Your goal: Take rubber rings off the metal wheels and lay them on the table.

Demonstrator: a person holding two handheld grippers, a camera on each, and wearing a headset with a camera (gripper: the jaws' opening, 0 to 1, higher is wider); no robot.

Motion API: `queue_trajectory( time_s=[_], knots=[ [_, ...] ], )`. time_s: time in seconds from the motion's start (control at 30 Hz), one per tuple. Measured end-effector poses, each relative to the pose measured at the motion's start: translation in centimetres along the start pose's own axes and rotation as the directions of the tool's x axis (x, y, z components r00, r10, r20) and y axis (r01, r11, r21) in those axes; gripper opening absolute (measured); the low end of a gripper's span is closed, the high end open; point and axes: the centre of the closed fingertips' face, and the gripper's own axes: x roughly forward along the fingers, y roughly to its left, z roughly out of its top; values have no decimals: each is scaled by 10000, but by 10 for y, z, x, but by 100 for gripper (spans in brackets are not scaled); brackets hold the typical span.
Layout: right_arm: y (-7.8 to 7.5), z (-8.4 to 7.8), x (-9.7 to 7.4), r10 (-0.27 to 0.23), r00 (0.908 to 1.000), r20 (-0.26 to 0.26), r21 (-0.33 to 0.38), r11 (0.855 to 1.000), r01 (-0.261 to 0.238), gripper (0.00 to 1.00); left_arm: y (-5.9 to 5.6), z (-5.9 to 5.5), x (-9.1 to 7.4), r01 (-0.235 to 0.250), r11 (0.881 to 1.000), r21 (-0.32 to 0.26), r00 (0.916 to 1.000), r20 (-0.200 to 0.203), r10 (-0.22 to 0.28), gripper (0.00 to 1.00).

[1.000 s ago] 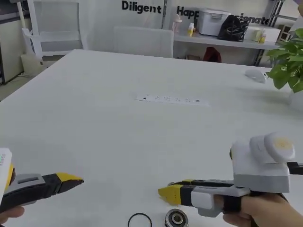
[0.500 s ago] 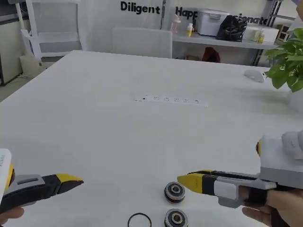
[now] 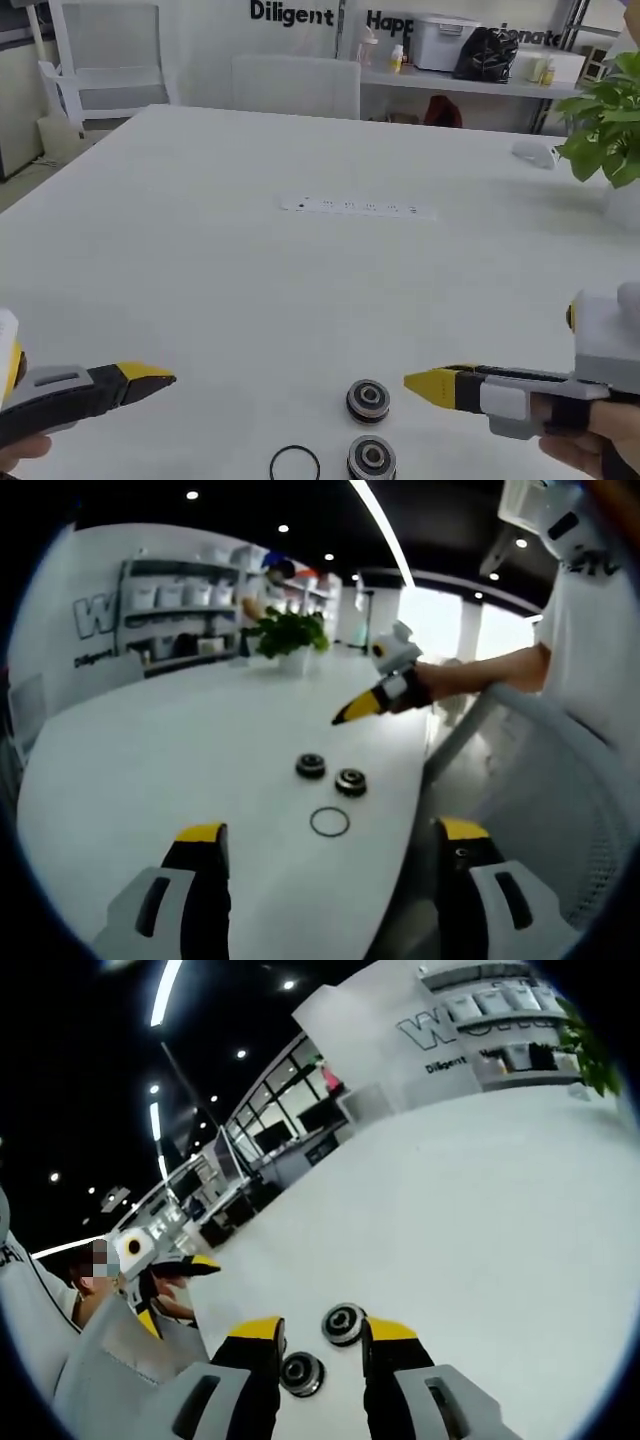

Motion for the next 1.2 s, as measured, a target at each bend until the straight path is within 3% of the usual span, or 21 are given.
queue_trajectory(
  time_s=[0.13, 0.27, 0.33, 0.43, 0.5, 0.57, 0.77, 0.97, 1.2],
  knots=[
    [2, -4, 1, 47, 9998, -201, -129, 9999, -50, 29, 2, 9, -3, -32, 9997, -249, 9987, 504, 44, 86],
    [6, -12, 3, 100, 9983, -571, -370, 9992, -121, 30, 5, 17, -5, -100, 9996, -280, 9971, 751, 120, 87],
    [8, -16, 4, 116, 9967, -807, -520, 9985, -158, 30, 7, 26, -7, -127, 9995, -296, 9946, 1026, 157, 87],
    [12, -21, 6, 132, 9944, -1047, -745, 9970, -211, 30, 10, 36, -10, -239, 9996, -130, 9936, 1100, 252, 88],
    [14, -24, 7, 158, 9925, -1215, -879, 9958, -267, 30, 8, 47, -13, -253, 9997, 9, 9920, 1240, 250, 88],
    [15, -27, 8, 163, 9906, -1356, -987, 9947, -299, 30, 2, 61, -14, -216, 9985, 501, 9902, 1388, 145, 89],
    [12, -29, 7, 225, 9883, -1508, -1127, 9928, -398, 29, -7, 89, -13, -167, 9897, 1419, 9908, 1352, -27, 89],
    [8, -30, 7, 196, 9878, -1542, -1124, 9930, -372, 29, -17, 117, 2, 234, 9686, 2476, 9889, 1362, -587, 88],
    [6, -32, 7, 116, 9867, -1619, -1093, 9936, -296, 28, -30, 129, 33, 1169, 9278, 3542, 9849, 787, -1541, 85]
  ],
)
